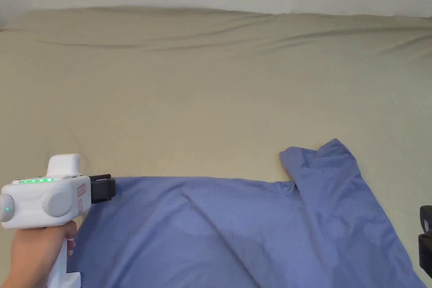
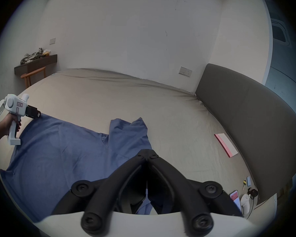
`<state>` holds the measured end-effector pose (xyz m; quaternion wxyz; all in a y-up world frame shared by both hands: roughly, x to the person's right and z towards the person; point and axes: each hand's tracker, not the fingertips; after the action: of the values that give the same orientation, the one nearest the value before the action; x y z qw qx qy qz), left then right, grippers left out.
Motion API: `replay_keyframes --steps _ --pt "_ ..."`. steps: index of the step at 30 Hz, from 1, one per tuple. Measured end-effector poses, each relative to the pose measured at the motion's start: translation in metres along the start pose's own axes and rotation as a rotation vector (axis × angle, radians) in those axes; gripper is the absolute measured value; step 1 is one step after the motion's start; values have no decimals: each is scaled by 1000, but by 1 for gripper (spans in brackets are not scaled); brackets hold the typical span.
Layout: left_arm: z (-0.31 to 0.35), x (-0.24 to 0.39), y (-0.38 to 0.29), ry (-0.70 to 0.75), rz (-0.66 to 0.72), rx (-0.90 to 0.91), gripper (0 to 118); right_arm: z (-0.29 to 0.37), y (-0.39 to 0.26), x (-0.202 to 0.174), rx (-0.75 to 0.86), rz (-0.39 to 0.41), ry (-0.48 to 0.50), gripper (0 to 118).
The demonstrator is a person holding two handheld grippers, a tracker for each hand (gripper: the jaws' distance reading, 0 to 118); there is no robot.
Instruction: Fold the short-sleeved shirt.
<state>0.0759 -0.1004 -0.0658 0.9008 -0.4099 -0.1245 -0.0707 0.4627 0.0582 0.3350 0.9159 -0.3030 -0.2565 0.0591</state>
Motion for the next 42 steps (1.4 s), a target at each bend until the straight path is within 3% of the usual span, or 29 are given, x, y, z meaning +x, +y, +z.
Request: replay_keyframes --steps 2,4,6,8,11,16,17,18,20,21,24,28,30,31,33,35,38,42 --pt "-11 4 -3 6 -31 -61 77 1 0 -1 -10 -3 3 2" --pt "-13 9 -8 -36 -43 -45 74 -1 1 -3 -16 2 4 2" --pt "-9 10 -2 -28 -50 -34 42 -3 2 -2 -17 8 5 2" --pt "6 22 -5 -27 -76 -16 2 -8 6 -1 -16 7 12 2" --pt "23 37 -5 6 -209 7 2 -22 11 6 -7 11 33 2" --pt "86 34 -1 -11 -139 148 2 -75 27 19 -84 -19 74 4" --pt "100 34 -1 -23 -146 169 2 -90 29 22 -118 -20 75 12" --pt "115 34 -1 -22 -154 198 2 -106 29 25 -168 -23 96 33" --pt "137 33 -2 -16 -187 240 2 -144 25 32 -301 -53 146 104" --pt "150 35 -4 -6 -200 255 2 -162 18 36 -331 -83 140 109" --pt "172 34 -11 -4 -228 282 2 -210 -1 44 -441 -119 76 109" --pt "187 33 -24 5 -244 277 2 -250 -21 48 -566 -124 70 109" --pt "192 32 -31 5 -254 272 2 -250 -26 43 -555 -126 83 106" --pt "191 30 -33 9 -257 270 2 -247 -30 39 -552 -126 107 98" --pt "190 27 -36 16 -264 265 2 -237 -32 30 -509 -118 146 64" --pt "191 25 -38 20 -265 263 2 -224 -25 26 -487 -151 219 5" --pt "196 23 -39 22 -247 263 2 -216 -19 15 -477 -53 152 5" --pt "216 18 -36 34 -230 295 2 -170 4 24 -332 -48 129 5"
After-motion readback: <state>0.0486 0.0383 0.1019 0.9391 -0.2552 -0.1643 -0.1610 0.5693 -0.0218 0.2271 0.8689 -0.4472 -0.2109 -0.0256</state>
